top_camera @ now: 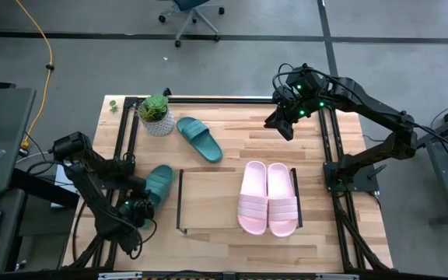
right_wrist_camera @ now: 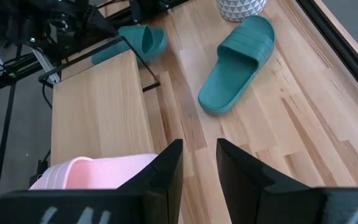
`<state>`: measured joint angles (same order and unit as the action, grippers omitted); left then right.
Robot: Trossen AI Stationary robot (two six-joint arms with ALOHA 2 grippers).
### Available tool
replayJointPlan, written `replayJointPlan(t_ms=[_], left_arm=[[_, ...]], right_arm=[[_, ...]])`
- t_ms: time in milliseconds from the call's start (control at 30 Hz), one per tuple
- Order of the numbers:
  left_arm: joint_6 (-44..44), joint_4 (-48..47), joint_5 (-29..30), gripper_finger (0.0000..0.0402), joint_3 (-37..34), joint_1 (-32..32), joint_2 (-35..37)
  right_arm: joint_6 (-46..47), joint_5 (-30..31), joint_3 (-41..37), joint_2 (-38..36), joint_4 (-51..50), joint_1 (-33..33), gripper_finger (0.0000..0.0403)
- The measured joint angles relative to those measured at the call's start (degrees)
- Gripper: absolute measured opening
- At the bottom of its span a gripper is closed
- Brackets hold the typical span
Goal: Pick and place slides into the shelf
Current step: Put the bottom green slide on the shelf
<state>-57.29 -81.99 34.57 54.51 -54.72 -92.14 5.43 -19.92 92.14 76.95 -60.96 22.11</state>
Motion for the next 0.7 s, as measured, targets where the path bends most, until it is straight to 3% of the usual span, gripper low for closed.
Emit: replayJointPlan(t_ms=[233,700], left_arm=[[-1.78,-8.33,-0.03,0.0001,7.21,0.00,0.09],[0.55,-8.03,0.47,0.0000,14.38,0.67,0.66]], right_arm=[[-0.92,0.02,0.00,-0.01,0.01,0.00,0.0087],[-3.38,0.02,-0.02,-0.02,1.25,0.00,0.0087]])
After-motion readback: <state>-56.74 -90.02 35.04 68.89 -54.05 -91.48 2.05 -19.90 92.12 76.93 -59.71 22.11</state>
